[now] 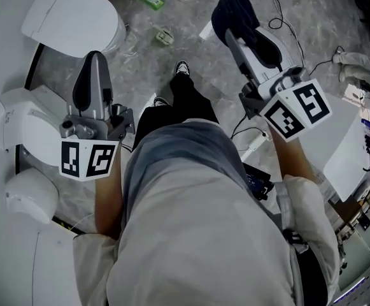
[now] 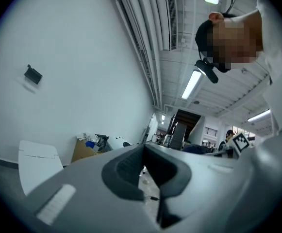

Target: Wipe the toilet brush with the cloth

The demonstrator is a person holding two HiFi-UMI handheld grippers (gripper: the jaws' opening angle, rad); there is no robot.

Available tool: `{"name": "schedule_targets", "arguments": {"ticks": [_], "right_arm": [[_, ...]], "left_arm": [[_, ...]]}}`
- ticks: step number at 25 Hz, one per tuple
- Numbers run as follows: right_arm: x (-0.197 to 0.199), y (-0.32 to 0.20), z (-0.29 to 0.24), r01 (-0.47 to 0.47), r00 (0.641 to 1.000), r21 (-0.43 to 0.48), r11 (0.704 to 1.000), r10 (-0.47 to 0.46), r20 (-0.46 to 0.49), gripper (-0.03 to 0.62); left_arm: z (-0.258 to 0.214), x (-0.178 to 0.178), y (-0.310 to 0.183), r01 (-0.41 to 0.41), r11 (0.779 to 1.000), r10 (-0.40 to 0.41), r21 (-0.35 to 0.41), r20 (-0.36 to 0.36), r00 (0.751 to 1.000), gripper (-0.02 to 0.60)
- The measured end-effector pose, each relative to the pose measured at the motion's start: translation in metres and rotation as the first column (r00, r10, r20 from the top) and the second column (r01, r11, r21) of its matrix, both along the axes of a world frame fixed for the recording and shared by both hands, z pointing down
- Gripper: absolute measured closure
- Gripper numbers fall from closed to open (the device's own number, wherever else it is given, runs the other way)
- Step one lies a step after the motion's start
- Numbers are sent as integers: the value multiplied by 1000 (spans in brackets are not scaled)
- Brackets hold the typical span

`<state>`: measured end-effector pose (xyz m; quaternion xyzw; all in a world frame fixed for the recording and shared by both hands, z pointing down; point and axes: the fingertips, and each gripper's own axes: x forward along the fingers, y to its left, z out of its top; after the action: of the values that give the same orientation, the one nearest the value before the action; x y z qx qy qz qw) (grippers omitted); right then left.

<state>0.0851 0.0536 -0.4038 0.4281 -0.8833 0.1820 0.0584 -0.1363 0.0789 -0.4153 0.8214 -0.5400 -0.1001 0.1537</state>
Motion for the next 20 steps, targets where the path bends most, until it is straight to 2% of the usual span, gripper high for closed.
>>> {"name": "schedule_targets", "arguments": {"ticks": [4, 10, 14, 20], "right_arm": [[0, 31, -14, -10, 1000, 31, 999, 11, -9, 514], [-2, 78, -15, -42, 998, 24, 999, 43, -39, 514], [-9, 111, -3, -67, 995, -11, 998, 66, -75, 522], [1, 138, -1, -116, 983, 33, 993, 120, -137, 523]], "left_arm": [[-9, -4, 32, 15, 1000, -15, 19, -14, 1000, 581], [-17, -10, 73, 50, 998, -51, 49, 25, 998, 581], [-13, -19, 100, 74, 997, -76, 38, 71, 995, 581], [-13, -14, 123, 113, 993, -115, 19, 185, 976, 581]]}}
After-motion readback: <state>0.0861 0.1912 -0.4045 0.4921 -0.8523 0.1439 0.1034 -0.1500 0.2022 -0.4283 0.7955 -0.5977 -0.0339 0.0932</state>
